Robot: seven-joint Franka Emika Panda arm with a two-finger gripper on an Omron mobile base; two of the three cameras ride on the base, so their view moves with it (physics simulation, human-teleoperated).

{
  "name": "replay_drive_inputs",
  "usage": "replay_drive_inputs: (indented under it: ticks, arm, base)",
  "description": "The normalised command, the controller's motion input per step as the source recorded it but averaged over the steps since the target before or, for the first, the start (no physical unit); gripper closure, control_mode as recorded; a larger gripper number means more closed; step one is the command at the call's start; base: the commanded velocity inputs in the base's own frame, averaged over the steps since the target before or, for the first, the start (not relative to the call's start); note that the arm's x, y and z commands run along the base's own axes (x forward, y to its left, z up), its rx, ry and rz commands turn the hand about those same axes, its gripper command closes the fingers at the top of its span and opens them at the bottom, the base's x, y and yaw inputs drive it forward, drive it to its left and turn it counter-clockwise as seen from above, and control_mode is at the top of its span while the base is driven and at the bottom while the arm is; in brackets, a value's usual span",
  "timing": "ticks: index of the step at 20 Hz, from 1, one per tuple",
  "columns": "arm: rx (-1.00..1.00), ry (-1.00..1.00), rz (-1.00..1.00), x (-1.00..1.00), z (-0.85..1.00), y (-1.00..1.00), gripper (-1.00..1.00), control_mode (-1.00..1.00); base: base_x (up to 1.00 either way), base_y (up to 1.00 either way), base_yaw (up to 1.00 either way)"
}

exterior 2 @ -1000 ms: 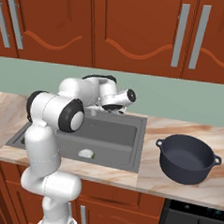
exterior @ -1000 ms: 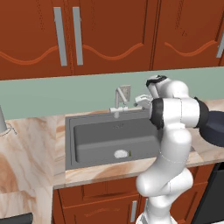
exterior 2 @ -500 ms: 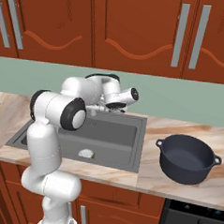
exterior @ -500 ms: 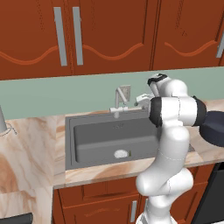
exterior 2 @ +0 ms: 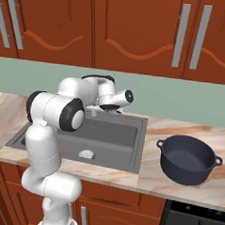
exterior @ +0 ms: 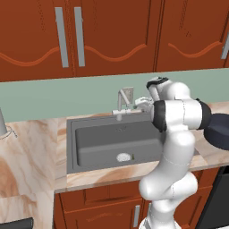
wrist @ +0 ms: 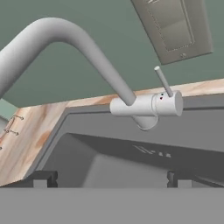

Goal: Dump the lemon wedge from the pot into the sink. Then turn on the water and wash the lemon wedge. Then turn off the water and put the lemon wedge back in the pot.

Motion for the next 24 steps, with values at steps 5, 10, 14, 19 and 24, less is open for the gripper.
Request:
replay_drive_inputs:
  ticks: [5,10,14,19,24]
  arm:
    - [0.00,-0.08,-0.03,0.03,-0.09,0.01,-1.00,-1.00]
    - [0.00,-0.10,-0.01,0.22,-0.09,-0.01,-1.00,-1.00]
    - [0.00,-0.11,0.00,0.28,-0.10,-0.01,-1.00,-1.00]
    - [0.00,-0.04,0.00,0.33,-0.08,-0.17,-1.00,-1.00]
    - [0.00,-0.02,0.00,0.22,-0.16,-0.36,-1.00,-1.00]
  base:
    - [0.00,0.00,0.00]
    - [0.00,0.00,0.00]
    - [0.00,0.00,0.00]
    - [0.00,0.00,0.00]
    - [0.00,0.00,0.00]
